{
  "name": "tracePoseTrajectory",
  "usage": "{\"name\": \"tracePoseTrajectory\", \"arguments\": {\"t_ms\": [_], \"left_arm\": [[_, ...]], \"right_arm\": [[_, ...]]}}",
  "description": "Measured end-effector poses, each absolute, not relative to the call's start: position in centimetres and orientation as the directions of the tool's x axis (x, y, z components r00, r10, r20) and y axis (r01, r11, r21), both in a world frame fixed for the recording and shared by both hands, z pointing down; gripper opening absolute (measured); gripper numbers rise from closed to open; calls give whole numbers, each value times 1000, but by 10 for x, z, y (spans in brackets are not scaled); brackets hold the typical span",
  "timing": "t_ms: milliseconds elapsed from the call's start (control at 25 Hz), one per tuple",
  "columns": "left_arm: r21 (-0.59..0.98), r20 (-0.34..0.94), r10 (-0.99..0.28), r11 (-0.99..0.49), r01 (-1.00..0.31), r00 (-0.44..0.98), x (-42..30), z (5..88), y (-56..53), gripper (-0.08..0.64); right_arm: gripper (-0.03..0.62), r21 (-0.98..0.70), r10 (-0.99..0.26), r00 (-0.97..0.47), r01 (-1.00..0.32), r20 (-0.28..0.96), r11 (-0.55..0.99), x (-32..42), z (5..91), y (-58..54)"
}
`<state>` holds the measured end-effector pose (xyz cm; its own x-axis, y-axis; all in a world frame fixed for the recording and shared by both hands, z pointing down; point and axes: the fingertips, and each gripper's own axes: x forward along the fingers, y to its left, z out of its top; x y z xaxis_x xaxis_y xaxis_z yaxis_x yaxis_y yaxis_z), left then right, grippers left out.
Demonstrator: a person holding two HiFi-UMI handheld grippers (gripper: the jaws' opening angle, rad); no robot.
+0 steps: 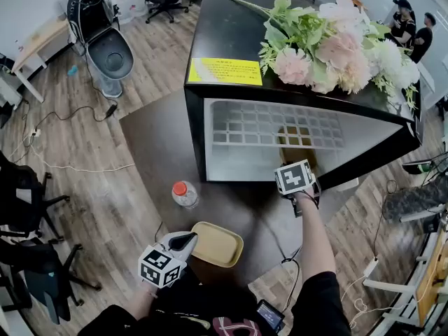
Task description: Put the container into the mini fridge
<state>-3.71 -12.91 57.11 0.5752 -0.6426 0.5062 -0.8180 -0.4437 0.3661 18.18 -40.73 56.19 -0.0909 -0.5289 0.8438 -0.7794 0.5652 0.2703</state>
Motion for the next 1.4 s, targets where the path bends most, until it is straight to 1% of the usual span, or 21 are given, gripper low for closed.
{"name": "tracePoseTrajectory", "arguments": {"t_ms": [160,280,360,520,720,800,920,1080,1280,1400], "left_arm": [[361,505,-637,-457,-813,582,-36,569,-130,9],[363,492,-646,-458,-812,584,-36,566,-132,9],[373,481,-651,-453,-809,587,-37,564,-133,9],[377,464,-654,-464,-801,597,-35,560,-132,9],[374,444,-646,-496,-783,621,-35,553,-128,9],[378,428,-647,-506,-775,631,-34,550,-127,9],[385,413,-646,-515,-766,642,-38,546,-120,9],[386,405,-638,-530,-755,655,-47,542,-110,9],[399,379,-630,-549,-734,677,-52,540,-99,9],[393,377,-616,-570,-721,692,-55,540,-92,9]], "right_arm": [[51,235,-528,-123,-796,840,558,184,561,-407],[114,225,-560,-134,-821,817,525,186,554,-407],[135,233,-593,-144,-827,793,512,185,546,-406],[199,220,-641,-218,-818,736,531,176,522,-388],[199,199,-684,-303,-810,664,552,160,483,-352],[179,195,-723,-334,-818,605,541,155,464,-340],[173,169,-738,-390,-814,551,556,140,447,-313],[172,184,-730,-414,-790,543,585,120,440,-272],[141,107,-749,-404,-842,526,529,122,445,-230],[141,120,-730,-404,-828,551,548,115,457,-203]]}}
